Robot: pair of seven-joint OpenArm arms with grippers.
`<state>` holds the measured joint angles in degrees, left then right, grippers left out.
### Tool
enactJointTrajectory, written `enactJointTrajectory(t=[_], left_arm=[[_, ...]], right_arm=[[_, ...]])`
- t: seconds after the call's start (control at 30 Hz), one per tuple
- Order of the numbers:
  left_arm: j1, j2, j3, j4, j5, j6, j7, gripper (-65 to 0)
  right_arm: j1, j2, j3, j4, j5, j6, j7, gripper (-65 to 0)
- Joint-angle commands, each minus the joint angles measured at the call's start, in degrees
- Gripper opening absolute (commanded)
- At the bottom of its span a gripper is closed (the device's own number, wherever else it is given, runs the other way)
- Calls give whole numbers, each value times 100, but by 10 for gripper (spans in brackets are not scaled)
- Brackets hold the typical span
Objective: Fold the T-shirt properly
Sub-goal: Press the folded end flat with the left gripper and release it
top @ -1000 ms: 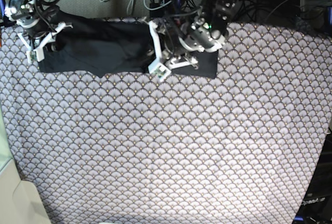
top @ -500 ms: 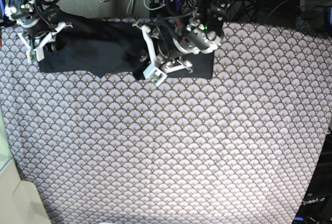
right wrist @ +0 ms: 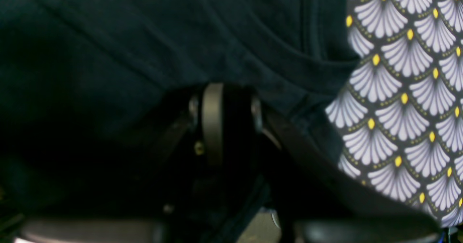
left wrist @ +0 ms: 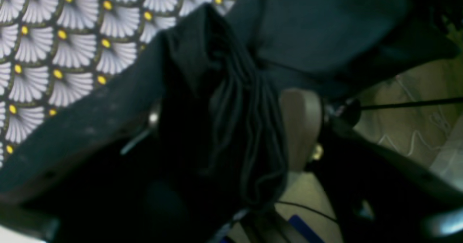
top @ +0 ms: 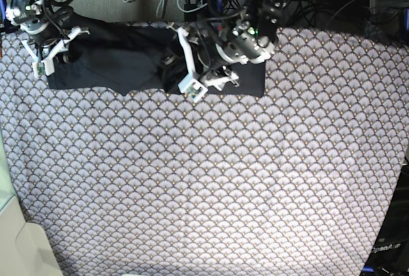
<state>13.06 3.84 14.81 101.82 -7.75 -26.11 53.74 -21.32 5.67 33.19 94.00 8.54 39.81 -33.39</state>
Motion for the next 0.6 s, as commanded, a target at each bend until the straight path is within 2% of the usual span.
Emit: enactJointTrajectory(t=[0.0, 0.1, 0.17, 0.4, 0.47, 0.57], left_arm=[[-27, 60, 36, 214, -100, -57, -130, -266], [-27, 78, -17, 451, -100, -427, -130, -270], [-9, 96, -35, 662, -100, -514, -130, -270], [246, -54, -378, 1022, -100, -550, -77, -275], [307, -63, -606, 970, -91, -550, -77, -324], [369, -142, -747, 961, -91, -550, -94, -455]], right_arm=[[-26, 44, 8, 55, 30, 19, 29, -562], [-26, 44, 8, 55, 30, 19, 29, -562], [-26, 44, 0, 55, 30, 19, 29, -562], [-26, 44, 0, 55, 30, 19, 29, -562], [-26, 44, 0, 55, 30, 19, 38, -562], [-26, 44, 0, 47, 30, 19, 55, -562]])
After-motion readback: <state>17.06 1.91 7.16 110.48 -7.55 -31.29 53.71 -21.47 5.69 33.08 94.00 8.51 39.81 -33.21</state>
